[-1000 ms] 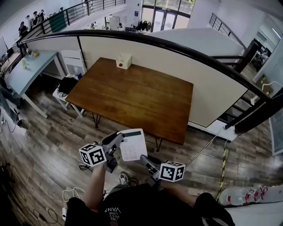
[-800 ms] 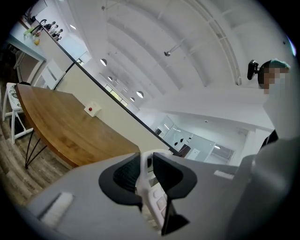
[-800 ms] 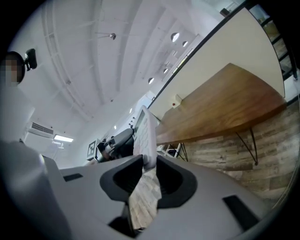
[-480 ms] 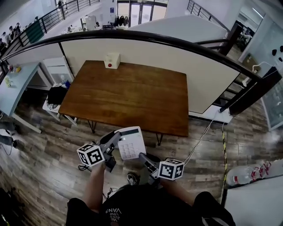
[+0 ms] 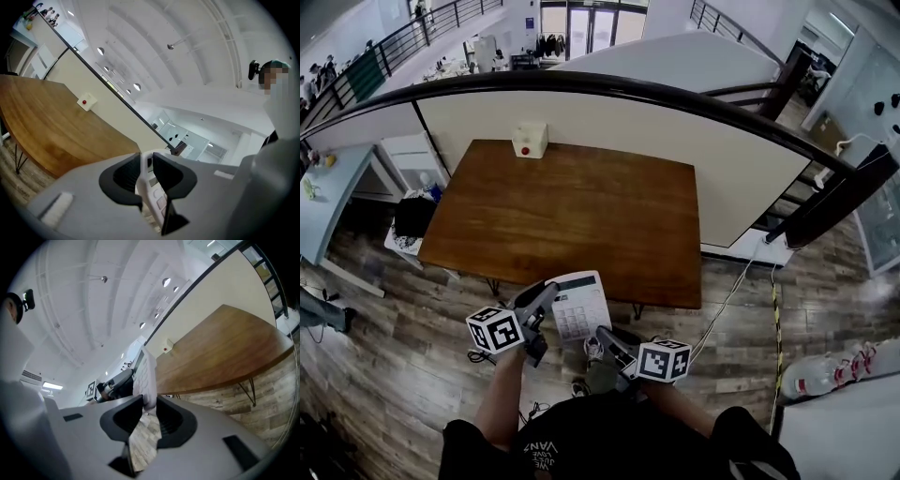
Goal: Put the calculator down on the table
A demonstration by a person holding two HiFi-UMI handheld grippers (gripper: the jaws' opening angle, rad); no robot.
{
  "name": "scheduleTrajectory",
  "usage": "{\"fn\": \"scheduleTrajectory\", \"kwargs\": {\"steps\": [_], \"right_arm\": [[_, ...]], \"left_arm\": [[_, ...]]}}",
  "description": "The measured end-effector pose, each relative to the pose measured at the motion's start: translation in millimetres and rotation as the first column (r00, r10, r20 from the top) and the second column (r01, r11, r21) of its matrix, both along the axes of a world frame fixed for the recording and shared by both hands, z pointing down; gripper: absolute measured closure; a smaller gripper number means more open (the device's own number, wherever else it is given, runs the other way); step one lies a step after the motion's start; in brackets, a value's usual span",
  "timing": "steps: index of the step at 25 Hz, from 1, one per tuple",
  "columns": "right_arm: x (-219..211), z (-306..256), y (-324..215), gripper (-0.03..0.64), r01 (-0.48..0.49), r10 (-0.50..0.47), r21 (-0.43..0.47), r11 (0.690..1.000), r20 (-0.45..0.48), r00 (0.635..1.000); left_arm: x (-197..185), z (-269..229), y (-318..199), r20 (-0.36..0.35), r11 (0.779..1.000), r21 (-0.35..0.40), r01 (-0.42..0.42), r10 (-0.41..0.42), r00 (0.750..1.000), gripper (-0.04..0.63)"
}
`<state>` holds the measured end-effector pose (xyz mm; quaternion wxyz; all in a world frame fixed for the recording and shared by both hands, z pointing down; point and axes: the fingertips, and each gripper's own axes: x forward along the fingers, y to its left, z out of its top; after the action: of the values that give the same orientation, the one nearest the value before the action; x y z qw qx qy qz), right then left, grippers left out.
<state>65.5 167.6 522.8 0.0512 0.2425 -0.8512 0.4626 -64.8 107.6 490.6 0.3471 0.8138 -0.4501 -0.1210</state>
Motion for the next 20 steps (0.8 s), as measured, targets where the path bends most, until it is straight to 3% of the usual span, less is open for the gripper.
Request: {"fn": "scheduleTrajectory", "kwargs": {"steps": [12, 20], "right_arm": [[-7, 8, -115, 0.522, -0.015, 0.015, -0.004, 1.000, 0.005, 1.000], [-14, 20, -167, 0.522, -0.002, 0.002, -0.010, 1.000, -0.004, 1.000]], "left_arm": [[-5, 6, -118, 0.024, 0.999, -0.016, -0.032, 0.032, 0.999, 0.518], [-12, 18, -170, 0.039, 0.999, -0.029, -0.030, 0.032, 0.999, 0.518]]}}
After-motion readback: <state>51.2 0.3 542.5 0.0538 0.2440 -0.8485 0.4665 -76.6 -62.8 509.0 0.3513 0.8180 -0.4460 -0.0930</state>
